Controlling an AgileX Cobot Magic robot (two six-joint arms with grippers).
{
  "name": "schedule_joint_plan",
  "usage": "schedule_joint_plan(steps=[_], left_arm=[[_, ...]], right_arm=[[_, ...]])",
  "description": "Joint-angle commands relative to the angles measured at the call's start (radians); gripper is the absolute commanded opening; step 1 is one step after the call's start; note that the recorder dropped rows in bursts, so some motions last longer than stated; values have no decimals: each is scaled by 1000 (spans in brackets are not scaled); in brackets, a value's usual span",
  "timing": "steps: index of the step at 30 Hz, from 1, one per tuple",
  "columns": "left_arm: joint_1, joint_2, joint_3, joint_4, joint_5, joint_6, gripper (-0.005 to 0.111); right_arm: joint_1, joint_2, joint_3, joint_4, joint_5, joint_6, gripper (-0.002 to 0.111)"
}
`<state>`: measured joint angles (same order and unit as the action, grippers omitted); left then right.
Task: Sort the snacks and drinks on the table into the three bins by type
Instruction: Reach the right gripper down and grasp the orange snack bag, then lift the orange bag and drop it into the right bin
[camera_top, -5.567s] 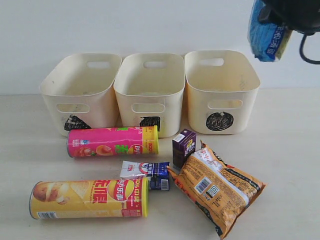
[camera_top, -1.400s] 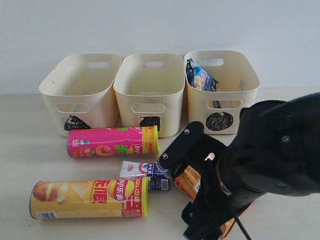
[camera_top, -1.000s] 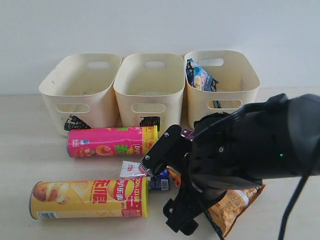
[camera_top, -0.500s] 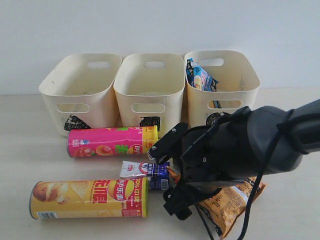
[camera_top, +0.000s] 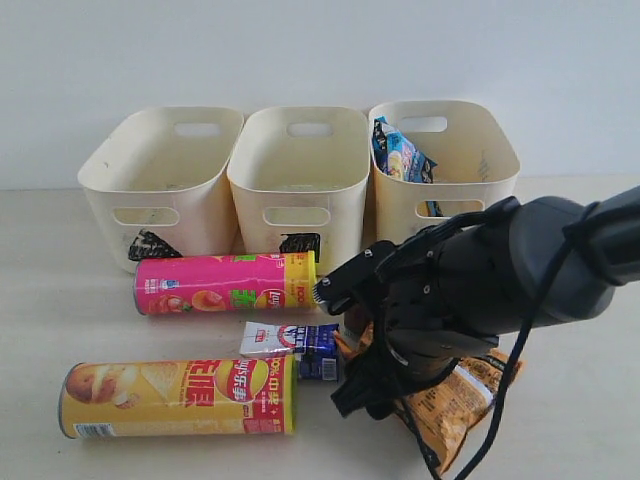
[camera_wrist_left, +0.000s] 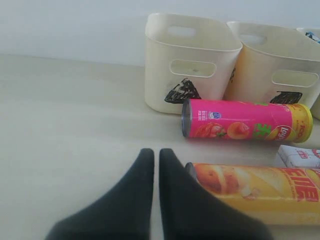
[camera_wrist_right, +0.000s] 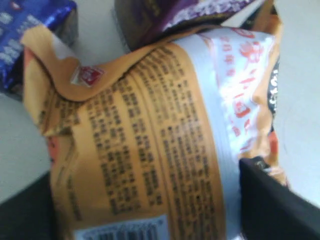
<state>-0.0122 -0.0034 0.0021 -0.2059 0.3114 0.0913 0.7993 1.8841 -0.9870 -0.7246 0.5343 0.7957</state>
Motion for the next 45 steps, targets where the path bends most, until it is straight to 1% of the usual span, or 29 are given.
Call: schedule_joint_plan(steps=[1, 2, 3, 11, 21, 27, 33, 37, 41, 45], left_arm=[[2, 3, -2, -8, -5, -9, 4], [2, 3, -2, -8, -5, -9, 4], [2, 3, -2, -8, -5, -9, 4], [2, 3, -2, -8, -5, -9, 4], [2, 3, -2, -8, -5, -9, 4], [2, 3, -2, -8, -5, -9, 4], [2, 3, -2, -8, -5, -9, 4], [2, 3, -2, -8, -5, -9, 4], [2, 3, -2, -8, -5, -9, 4], [2, 3, -2, -8, -5, -9, 4]], right_arm=[[-2, 2, -3, 60, -32, -29, 19], [-2, 2, -3, 70, -32, -41, 6], [-2, 2, -3, 88, -30, -52, 1], [-2, -38, -3, 163, -4, -120, 1], [-2, -226, -3, 231, 78, -219, 1], [-2, -293, -3, 235, 106, -233, 0], [-2, -367, -3, 275, 140, -290, 0], [-2, -463, -5, 275, 153, -313, 0], [-31, -532, -64, 275, 209, -371, 0], [-103, -532, -181, 275, 262, -465, 0]])
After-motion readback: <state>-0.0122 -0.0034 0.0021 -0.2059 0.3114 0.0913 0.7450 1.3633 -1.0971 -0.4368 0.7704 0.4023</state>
